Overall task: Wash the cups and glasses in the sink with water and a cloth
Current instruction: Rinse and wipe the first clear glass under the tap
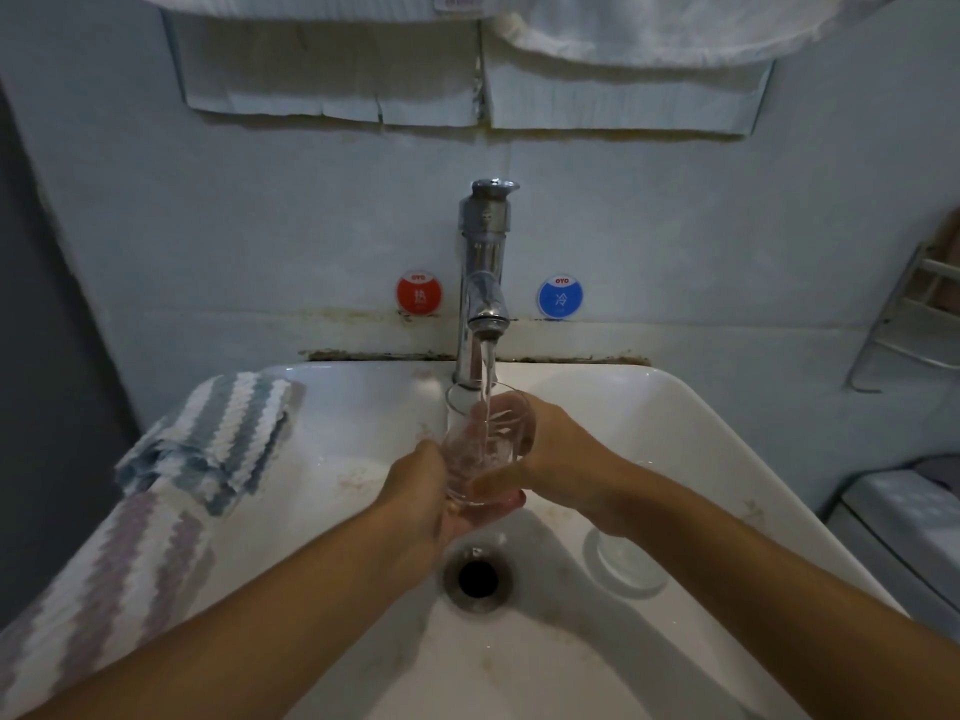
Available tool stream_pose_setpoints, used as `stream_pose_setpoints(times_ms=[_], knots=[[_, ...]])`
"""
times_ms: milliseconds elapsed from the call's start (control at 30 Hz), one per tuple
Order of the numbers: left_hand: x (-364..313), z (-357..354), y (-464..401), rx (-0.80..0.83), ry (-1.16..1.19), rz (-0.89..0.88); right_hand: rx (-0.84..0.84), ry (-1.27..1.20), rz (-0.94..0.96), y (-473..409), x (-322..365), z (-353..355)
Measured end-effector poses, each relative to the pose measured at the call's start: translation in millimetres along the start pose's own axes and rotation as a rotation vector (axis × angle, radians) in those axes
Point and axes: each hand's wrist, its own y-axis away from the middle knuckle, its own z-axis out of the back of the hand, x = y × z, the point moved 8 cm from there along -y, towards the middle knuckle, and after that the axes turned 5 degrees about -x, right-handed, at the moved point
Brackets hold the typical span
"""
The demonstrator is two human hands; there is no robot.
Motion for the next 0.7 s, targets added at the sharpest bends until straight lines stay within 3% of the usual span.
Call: stream_pose_setpoints(times_ms=[100, 233, 433, 567, 633, 700], knots=[[-15.7, 4.7, 1.2, -0.082, -0.271, -0.149, -0.049, 0.026, 0.015, -1.2, -0.4, 3.1], [-58.8, 8.8, 12.8, -0.25, -0.535, -0.576, -0.068, 0.096, 0.0, -2.6, -4.3, 4.2], [-90.9, -2.9, 47.1, -0.26, -0.636, -1.043, -0.131, 0.273, 0.031, -2.3, -4.1, 7.2], [-74.4, -29.8, 47.2, -0.036, -0.969, -1.11, -0.134, 0.36, 0.085, -2.6, -0.5, 7.2], [-59.1, -38.1, 36.2, 0.042, -1.284, -1.05, -0.132, 0.428, 0.116, -2.5, 1.3, 7.8], [-46.8, -37.6, 26.0, 0.104, -1.437, -0.959, -0.112, 0.509, 0.137, -1.7, 2.5, 7.0]])
